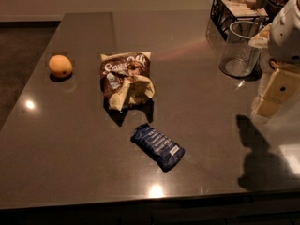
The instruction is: Pick brown chip bag
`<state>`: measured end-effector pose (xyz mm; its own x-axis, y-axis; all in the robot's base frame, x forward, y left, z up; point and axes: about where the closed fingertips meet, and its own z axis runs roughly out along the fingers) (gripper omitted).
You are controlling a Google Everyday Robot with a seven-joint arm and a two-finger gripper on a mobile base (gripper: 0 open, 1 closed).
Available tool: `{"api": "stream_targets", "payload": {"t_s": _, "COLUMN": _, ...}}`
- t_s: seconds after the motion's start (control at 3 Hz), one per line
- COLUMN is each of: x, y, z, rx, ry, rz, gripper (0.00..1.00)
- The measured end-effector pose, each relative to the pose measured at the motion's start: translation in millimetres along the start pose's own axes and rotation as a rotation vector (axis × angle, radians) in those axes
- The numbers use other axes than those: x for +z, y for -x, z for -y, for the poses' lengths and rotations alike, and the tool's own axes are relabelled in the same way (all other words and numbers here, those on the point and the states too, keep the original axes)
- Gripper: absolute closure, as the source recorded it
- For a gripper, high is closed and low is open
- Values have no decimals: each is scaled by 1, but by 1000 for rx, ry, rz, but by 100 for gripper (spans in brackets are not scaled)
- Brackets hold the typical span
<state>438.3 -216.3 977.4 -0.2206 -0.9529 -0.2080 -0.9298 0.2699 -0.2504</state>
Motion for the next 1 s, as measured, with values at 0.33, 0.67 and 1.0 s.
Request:
{"api": "stream_targets", "payload": {"t_s": 0.33, "x": 0, "y": 0, "z": 0, "rx": 0, "ry": 0, "rz": 0, "gripper": 0}}
{"api": "stream_targets", "payload": {"t_s": 0.67, "x": 1, "y": 20, "z": 2, "rx": -45, "ry": 27, "rz": 43, "gripper": 0}}
{"api": "stream_targets", "payload": {"t_s": 1.0, "x": 7, "y": 58, "z": 1, "rx": -138, "ry": 63, "rz": 109, "gripper": 0}}
